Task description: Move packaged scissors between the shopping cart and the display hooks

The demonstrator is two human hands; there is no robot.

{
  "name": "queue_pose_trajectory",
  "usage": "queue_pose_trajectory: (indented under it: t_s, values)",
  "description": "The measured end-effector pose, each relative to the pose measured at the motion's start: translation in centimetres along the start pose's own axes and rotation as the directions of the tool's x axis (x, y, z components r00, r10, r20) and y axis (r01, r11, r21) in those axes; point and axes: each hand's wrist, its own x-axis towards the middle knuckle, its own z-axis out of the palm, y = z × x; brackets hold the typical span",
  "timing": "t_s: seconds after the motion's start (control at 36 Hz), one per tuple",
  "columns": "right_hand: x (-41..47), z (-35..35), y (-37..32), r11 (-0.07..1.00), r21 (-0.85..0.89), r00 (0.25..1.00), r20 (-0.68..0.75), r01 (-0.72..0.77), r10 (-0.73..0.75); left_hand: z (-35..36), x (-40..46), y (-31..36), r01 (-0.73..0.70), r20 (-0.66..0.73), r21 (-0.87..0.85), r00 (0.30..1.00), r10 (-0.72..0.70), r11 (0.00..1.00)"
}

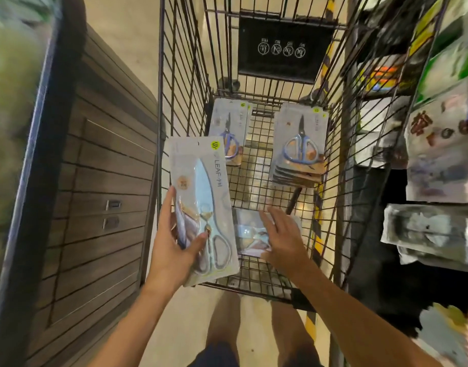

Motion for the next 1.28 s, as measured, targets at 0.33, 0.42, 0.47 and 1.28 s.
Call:
queue_pose_trajectory:
  t_s: [0.33,0.42,0.47,1.28]
  values:
    - [0.0,-3.7,-0.4,1.000,-0.004,0.995,0.096,-0.010,0.011,0.6,-0.8,0.9,-0.002,0.009,0.004,1.000,0.002,1.000]
    - [-0.4,-5.9,-0.4,1.000,-0.010,0.979,0.204,0.012,-0.009,0.3,-1.1,1.7,0.025,0.017,-0.005,1.000,-0.025,1.000]
    - [-1.2,-7.6,-0.8,1.000,-0.017,0.979,0.206,-0.001,0.004,-0.1,-1.3,2.6,-0.003,0.031,0.012,1.000,0.003,1.000]
    - [-33.4,-26.0,-12.9,0.494,0.849,0.582,-0.500,0.185,0.642,-0.9,-12.5,25.7,-0.306,0.432,-0.141,0.837,0.337,0.942]
